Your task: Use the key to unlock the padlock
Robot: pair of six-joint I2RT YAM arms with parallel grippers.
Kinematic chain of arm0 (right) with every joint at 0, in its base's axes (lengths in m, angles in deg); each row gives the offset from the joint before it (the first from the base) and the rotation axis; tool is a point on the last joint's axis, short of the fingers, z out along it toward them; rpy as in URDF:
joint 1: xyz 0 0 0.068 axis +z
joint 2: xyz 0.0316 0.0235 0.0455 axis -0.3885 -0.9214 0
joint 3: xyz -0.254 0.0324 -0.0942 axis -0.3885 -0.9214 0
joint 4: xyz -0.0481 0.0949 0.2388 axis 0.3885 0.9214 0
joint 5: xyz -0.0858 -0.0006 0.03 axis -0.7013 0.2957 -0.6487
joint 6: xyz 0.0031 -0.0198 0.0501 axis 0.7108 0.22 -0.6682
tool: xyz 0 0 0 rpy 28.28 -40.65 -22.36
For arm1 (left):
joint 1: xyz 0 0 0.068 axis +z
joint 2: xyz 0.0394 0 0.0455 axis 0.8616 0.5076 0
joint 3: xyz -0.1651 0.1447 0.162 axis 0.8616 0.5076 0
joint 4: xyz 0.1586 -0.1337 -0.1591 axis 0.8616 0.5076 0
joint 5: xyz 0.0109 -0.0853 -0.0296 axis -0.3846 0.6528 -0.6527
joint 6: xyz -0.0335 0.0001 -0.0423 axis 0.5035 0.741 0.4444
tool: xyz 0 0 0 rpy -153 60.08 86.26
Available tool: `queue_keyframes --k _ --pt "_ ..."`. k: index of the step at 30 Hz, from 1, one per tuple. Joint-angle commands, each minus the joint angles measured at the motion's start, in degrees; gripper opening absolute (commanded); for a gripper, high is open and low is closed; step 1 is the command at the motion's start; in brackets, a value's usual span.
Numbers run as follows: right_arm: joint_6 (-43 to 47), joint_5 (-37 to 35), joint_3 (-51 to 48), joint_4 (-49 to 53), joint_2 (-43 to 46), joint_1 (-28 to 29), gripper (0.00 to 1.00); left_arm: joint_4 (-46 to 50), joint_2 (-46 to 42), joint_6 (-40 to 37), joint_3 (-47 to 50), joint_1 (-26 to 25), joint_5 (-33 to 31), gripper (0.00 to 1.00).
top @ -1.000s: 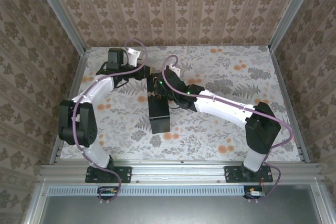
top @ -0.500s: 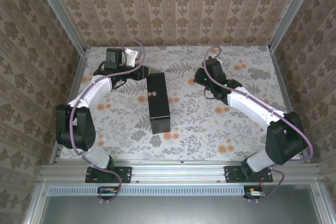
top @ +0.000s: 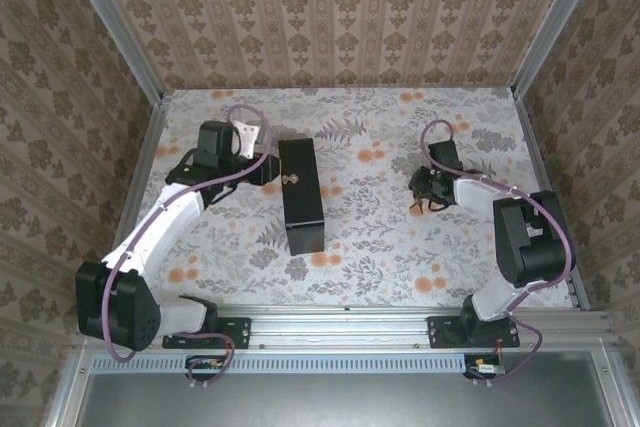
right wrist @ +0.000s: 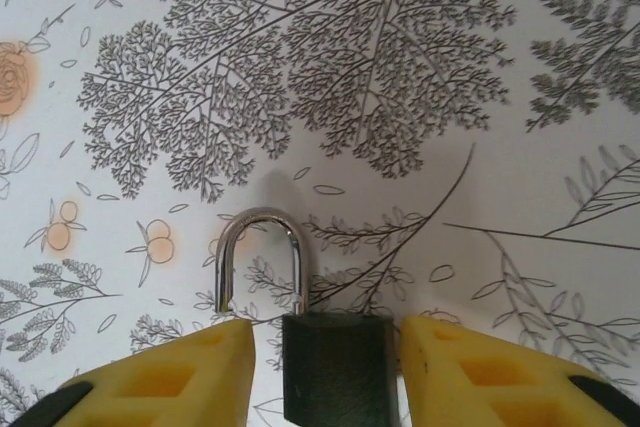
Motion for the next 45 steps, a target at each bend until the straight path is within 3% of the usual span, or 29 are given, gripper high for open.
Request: queue_keyframes --k 1,4,6,10,15,20,29,38,45 --pt "1.77 1.51 2.19 4.01 3.73 -2.15 0.45 2.15 -1.39 2.84 1.59 -0.97 -1.79 0.37" --pt "4.62 2.44 4.14 5.94 9.02 -0.86 0.46 2.57 -1.04 4.78 2.11 -1.0 -0.82 0.37" --pt "5.45 6.32 4.57 3.68 10.94 1.9 0.36 1.69 -0.52 6.06 2.52 -1.0 1.85 0.37" --pt "-0.06 23.04 2.97 -8.45 6.87 8.98 0.14 0.3 0.29 9.12 2.55 -1.53 6.41 0.36" --pt "-7.31 29.87 2.33 -20.7 1.31 16.93 0.06 1.02 -0.74 11.58 2.9 -2.33 8.53 0.35" --pt "-10.95 31.18 6.82 -24.04 -3.82 24.5 0.04 -0.81 -1.58 13.65 5.06 -3.71 9.1 0.35" --pt "-15.16 28.49 11.96 -25.02 -10.4 31.44 0.04 -2.66 -1.82 15.29 5.43 -4.29 6.39 0.33" --pt "-18.1 26.87 20.11 -26.93 -19.3 34.47 0.04 0.96 1.19 10.84 -1.46 -4.27 5.76 0.33" --pt "-13.42 24.18 20.46 -19.08 -18.44 32.95 0.06 -3.1 7.78 12.25 -3.39 -4.81 6.98 0.32"
